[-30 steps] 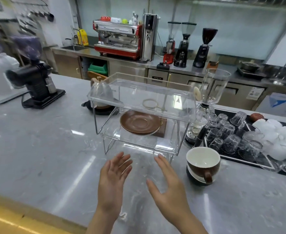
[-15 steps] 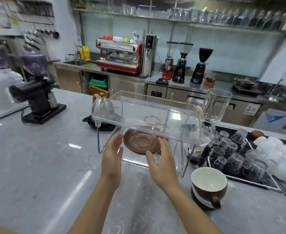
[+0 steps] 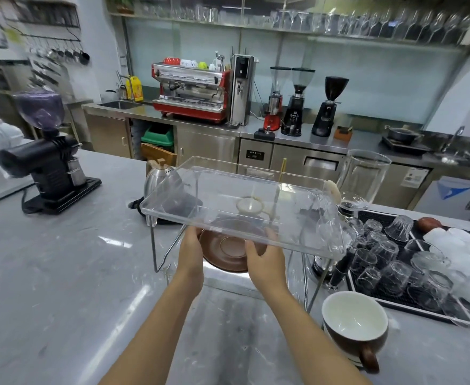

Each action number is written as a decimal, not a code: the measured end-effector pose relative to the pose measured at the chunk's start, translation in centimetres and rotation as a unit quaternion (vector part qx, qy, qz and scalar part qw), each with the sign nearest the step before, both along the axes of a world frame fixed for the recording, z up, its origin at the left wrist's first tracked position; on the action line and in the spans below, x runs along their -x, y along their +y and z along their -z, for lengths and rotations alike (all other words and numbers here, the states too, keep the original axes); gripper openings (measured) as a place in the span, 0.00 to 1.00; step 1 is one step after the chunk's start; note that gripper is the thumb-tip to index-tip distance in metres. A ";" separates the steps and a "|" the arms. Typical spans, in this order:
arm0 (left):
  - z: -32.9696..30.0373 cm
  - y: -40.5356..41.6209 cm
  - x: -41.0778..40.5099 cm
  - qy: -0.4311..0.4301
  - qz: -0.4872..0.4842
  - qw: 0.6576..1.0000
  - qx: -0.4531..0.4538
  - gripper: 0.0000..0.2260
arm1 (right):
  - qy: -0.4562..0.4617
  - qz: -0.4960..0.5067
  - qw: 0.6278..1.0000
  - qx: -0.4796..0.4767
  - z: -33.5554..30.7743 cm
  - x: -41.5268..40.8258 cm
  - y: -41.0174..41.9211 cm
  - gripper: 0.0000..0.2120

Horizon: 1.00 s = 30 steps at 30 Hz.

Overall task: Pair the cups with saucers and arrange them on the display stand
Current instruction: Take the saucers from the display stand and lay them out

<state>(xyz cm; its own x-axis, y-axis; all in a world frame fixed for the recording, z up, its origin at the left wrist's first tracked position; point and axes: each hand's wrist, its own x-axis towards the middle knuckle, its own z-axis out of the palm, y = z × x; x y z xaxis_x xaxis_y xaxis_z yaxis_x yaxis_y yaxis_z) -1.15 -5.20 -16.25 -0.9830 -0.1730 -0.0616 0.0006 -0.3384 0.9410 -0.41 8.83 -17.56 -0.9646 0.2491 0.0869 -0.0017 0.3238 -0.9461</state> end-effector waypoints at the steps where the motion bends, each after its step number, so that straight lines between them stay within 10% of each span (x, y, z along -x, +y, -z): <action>1: 0.2 0.0 0.5 0.000 -0.003 1.000 0.000 0.17 | -0.004 0.002 1.000 0.015 0.0 0.3 0.0 0.24; 30: 0.8 -0.9 2.2 0.023 -0.034 0.995 -0.092 0.22 | 0.004 0.035 0.991 0.132 -0.7 0.4 -0.5 0.15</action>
<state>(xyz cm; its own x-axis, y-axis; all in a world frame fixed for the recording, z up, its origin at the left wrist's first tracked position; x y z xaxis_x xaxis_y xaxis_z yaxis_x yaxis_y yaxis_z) -3.33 -6.07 -17.08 -0.9721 -0.2286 -0.0534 0.0709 -0.5026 0.8616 -0.78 8.37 -16.90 -0.9438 0.3300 0.0168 0.0047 0.0643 -0.9979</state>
